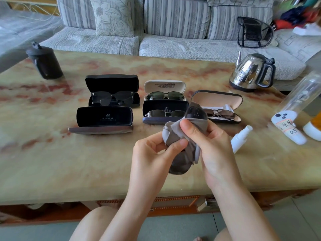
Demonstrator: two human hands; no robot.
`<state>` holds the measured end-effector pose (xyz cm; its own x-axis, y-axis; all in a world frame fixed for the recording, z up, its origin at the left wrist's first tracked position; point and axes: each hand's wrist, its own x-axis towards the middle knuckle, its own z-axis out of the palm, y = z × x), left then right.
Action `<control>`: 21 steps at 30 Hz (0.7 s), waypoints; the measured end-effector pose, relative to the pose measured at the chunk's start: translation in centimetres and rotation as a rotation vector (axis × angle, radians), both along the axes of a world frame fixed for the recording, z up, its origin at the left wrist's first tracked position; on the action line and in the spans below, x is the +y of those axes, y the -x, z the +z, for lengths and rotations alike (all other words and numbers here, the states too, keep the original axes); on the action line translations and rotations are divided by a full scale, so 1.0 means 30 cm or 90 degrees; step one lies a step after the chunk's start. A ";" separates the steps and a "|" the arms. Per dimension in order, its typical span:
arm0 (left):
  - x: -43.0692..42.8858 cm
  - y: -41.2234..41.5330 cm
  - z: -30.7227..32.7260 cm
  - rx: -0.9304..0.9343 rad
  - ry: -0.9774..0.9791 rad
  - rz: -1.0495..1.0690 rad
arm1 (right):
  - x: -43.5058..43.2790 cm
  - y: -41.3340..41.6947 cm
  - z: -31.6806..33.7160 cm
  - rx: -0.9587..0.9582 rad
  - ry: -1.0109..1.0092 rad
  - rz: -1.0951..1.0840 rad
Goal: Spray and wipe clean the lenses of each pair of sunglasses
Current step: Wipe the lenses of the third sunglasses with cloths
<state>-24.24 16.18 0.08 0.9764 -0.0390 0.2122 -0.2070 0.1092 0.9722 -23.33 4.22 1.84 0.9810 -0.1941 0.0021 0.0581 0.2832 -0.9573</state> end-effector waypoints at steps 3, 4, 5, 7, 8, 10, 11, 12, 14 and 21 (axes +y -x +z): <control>-0.007 0.006 0.001 0.012 -0.004 -0.003 | 0.004 -0.003 0.002 0.001 0.011 -0.045; -0.009 0.006 0.001 0.015 -0.009 0.001 | 0.003 -0.003 0.001 -0.003 0.018 -0.060; -0.010 0.004 -0.001 0.016 -0.012 0.011 | 0.004 -0.002 0.000 -0.012 0.023 -0.070; -0.009 0.001 -0.002 0.011 -0.010 0.036 | 0.006 0.001 -0.004 -0.026 0.027 -0.070; -0.006 0.000 -0.002 0.005 -0.008 0.046 | 0.007 0.001 -0.005 -0.030 0.023 -0.058; -0.001 -0.001 0.001 -0.004 -0.008 0.053 | 0.005 0.000 -0.011 -0.038 0.018 -0.027; 0.000 -0.003 0.000 -0.006 -0.008 0.057 | 0.004 -0.001 -0.014 -0.040 0.018 -0.012; 0.002 -0.004 -0.003 -0.009 -0.010 0.063 | 0.001 -0.001 -0.017 -0.043 0.019 0.003; 0.004 -0.009 -0.007 -0.015 -0.018 0.080 | -0.001 0.001 -0.020 -0.053 0.036 0.039; 0.008 -0.017 0.002 -0.027 -0.032 0.044 | -0.009 0.004 -0.017 -0.027 0.018 0.035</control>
